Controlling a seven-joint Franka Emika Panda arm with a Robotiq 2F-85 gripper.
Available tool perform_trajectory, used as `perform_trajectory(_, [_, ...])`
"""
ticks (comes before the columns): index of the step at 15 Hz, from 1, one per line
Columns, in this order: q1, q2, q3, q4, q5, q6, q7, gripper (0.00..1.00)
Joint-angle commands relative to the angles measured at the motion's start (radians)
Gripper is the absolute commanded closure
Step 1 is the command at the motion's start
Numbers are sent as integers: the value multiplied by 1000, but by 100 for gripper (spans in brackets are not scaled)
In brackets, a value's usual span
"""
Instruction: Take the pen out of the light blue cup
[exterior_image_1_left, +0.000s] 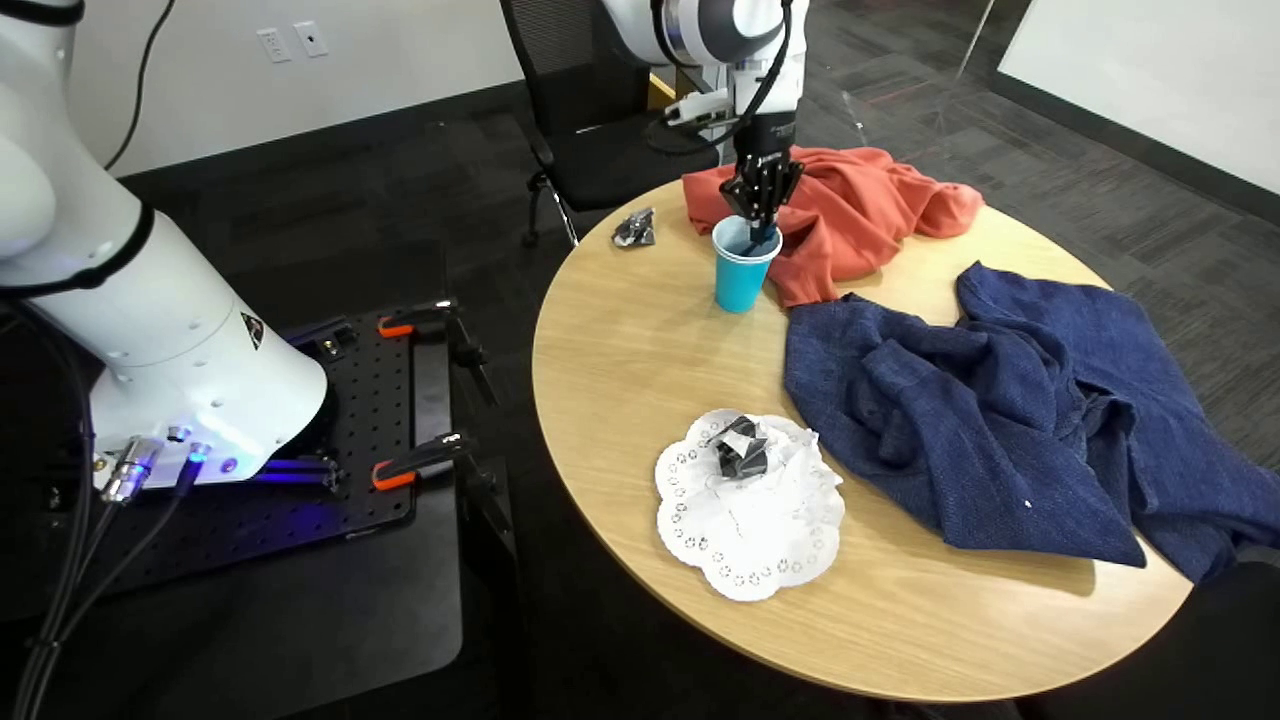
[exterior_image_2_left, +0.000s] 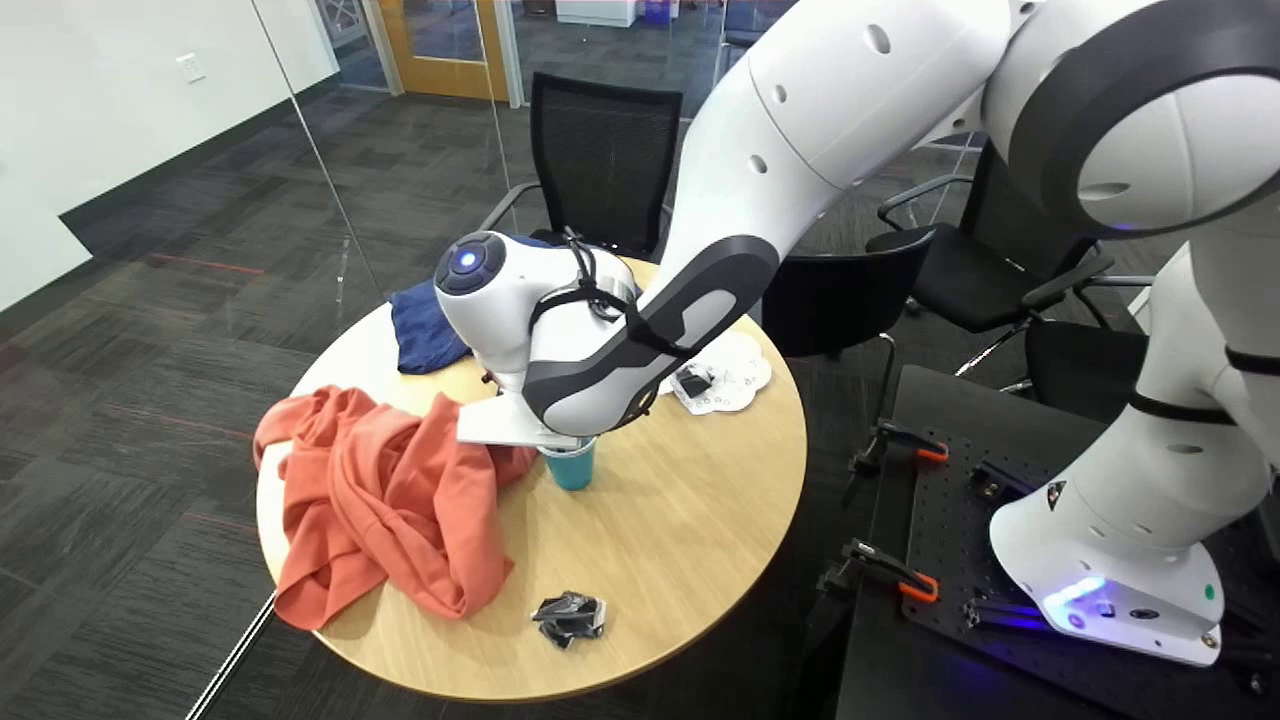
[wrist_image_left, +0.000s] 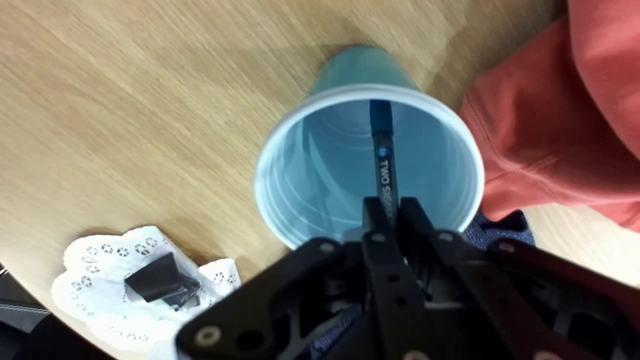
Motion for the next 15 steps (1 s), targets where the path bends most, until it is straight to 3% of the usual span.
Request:
perform_trajectory(1, [50, -125, -38, -103, -73, 6, 87, 97])
perform_trajectory(7, [56, -302, -39, -225, -226, -12, 235, 97])
perform_trajectory(12, [12, -471, -3, -354, -341, -27, 370, 97])
perform_trajectory(15, [-38, -563, 41, -427, -364, -52, 370, 97])
